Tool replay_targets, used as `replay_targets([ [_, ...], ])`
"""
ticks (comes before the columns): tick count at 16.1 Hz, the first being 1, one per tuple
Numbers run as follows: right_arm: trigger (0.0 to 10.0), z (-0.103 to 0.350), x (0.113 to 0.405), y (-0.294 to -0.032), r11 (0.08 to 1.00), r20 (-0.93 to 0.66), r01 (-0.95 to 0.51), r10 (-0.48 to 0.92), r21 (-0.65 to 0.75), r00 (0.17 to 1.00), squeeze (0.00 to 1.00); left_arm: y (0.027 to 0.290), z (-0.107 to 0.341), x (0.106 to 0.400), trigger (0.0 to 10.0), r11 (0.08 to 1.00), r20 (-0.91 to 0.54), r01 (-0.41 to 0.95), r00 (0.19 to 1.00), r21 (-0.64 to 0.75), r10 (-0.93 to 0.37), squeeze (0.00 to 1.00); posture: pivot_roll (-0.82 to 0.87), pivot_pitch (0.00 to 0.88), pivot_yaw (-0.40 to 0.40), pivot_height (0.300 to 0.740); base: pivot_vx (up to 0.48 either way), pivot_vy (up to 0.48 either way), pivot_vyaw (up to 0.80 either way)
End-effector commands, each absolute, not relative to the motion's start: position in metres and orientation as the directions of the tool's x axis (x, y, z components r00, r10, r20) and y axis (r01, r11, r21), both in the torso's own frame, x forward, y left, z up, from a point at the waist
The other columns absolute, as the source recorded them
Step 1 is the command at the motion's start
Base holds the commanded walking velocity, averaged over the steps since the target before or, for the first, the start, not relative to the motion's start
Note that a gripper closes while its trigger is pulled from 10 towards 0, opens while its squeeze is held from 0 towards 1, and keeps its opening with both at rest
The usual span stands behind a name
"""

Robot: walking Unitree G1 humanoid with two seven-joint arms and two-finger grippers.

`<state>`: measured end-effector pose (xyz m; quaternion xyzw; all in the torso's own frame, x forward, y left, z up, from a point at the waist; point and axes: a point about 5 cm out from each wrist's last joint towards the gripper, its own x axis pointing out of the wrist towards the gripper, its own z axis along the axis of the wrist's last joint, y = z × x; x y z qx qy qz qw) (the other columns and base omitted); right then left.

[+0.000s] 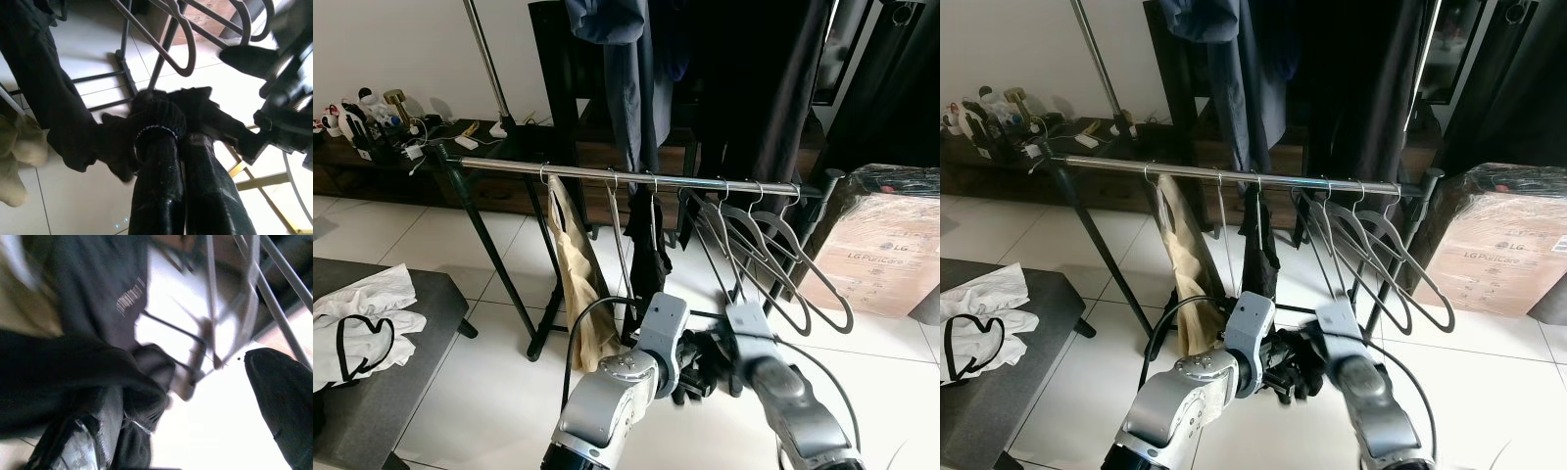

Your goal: Hang hanger

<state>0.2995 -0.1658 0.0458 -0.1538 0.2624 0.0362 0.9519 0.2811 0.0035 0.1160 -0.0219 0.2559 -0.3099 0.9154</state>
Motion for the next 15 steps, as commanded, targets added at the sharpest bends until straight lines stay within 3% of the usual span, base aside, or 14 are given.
replay_targets([
  [1, 10.0, 0.045, 0.299, -0.172, 0.942, -0.511, -0.126, -0.053, -0.310, 0.858, 0.00, 0.003, 0.115, 0.282, 10.0, 0.811, -0.460, 0.551, 0.679, -0.194, -0.572, 0.00, -0.03, 0.077, 0.002, 0.740, 0.000, 0.000, 0.00],
  [3, 10.0, 0.057, 0.304, -0.181, 0.959, -0.402, 0.010, -0.128, -0.282, 0.907, 0.00, 0.003, 0.115, 0.282, 10.0, 0.810, -0.459, 0.553, 0.679, -0.194, -0.573, 0.00, -0.03, 0.075, 0.004, 0.740, 0.000, 0.000, 0.00],
  [5, 10.0, 0.072, 0.311, -0.178, 0.969, -0.287, 0.054, -0.125, -0.242, 0.950, 0.00, 0.002, 0.115, 0.281, 10.0, 0.806, -0.465, 0.558, 0.671, -0.196, -0.577, 0.00, -0.04, 0.074, 0.005, 0.740, 0.000, 0.000, 0.00],
  [8, 10.0, 0.068, 0.310, -0.155, 0.991, -0.308, -0.074, 0.037, -0.108, 0.951, 0.00, 0.001, 0.111, 0.278, 10.0, 0.794, -0.488, 0.575, 0.645, -0.196, -0.588, 0.00, -0.03, 0.076, 0.003, 0.740, 0.000, 0.000, 0.00],
  [10, 10.0, 0.047, 0.297, -0.144, 0.941, -0.445, -0.284, 0.178, -0.183, 0.878, 0.00, 0.002, 0.112, 0.279, 10.0, 0.801, -0.483, 0.566, 0.656, -0.193, -0.580, 0.00, -0.03, 0.079, 0.003, 0.740, 0.000, 0.000, 0.00],
  [11, 10.0, 0.038, 0.291, -0.151, 0.902, -0.507, -0.343, 0.173, -0.264, 0.844, 0.00, 0.004, 0.113, 0.280, 10.0, 0.805, -0.479, 0.562, 0.663, -0.188, -0.575, 0.00, -0.03, 0.081, 0.003, 0.740, 0.000, 0.000, 0.00],
  [15, 10.0, 0.048, 0.295, -0.158, 0.847, -0.483, -0.423, 0.238, -0.321, 0.843, 0.00, 0.004, 0.113, 0.281, 10.0, 0.807, -0.481, 0.562, 0.665, -0.181, -0.571, 0.00, -0.03, 0.081, 0.003, 0.740, 0.000, 0.000, 0.00],
])
